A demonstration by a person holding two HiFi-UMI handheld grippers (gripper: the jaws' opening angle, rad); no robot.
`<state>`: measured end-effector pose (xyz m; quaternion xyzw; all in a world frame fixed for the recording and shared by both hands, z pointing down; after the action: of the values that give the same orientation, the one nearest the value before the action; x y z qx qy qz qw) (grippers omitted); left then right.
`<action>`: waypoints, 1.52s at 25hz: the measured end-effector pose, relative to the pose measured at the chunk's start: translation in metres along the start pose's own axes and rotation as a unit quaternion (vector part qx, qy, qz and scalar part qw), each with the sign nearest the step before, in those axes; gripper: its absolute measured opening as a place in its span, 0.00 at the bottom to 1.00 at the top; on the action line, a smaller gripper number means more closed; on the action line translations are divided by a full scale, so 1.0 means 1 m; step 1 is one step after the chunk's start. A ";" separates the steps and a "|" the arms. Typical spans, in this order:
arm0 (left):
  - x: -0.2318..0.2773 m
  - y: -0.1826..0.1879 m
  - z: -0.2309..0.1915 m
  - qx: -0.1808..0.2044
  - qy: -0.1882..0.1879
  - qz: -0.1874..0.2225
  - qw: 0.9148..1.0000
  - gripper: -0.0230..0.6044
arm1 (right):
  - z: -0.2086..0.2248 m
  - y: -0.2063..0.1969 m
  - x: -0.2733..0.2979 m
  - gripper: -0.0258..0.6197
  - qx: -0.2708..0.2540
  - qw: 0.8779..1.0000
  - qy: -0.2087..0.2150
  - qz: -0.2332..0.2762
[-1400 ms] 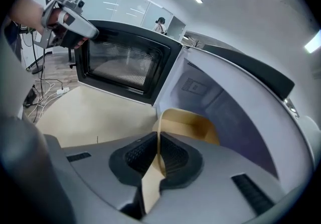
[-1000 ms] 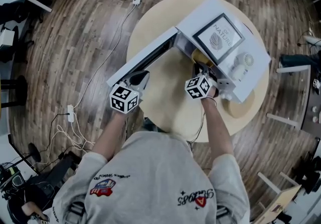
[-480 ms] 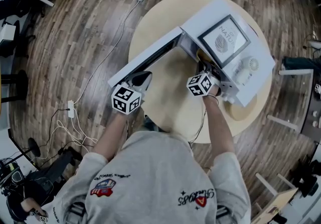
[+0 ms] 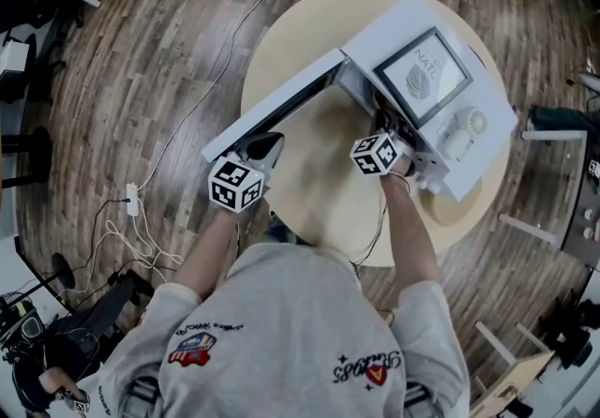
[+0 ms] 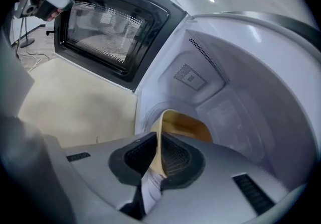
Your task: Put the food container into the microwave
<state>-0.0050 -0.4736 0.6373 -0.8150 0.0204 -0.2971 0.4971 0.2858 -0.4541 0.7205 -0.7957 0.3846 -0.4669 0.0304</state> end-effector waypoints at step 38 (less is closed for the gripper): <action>-0.037 0.017 0.076 0.070 -0.105 0.027 0.992 0.04 | -0.044 -0.058 -0.233 0.05 0.364 0.922 -0.030 0.128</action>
<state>0.0071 -0.4097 0.5812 -0.8038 -0.0307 -0.1967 0.5606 0.2235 -0.2505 0.6017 -0.6871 0.2856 -0.5430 0.3891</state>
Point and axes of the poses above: the fingertips, and each gripper's own axes: x forward along the fingers, z to its right, y out of its top, the point moved 5 cm from there along -x, backward along the fingers, and after that the axes turned 2 degrees about y, right-handed, at the moved point
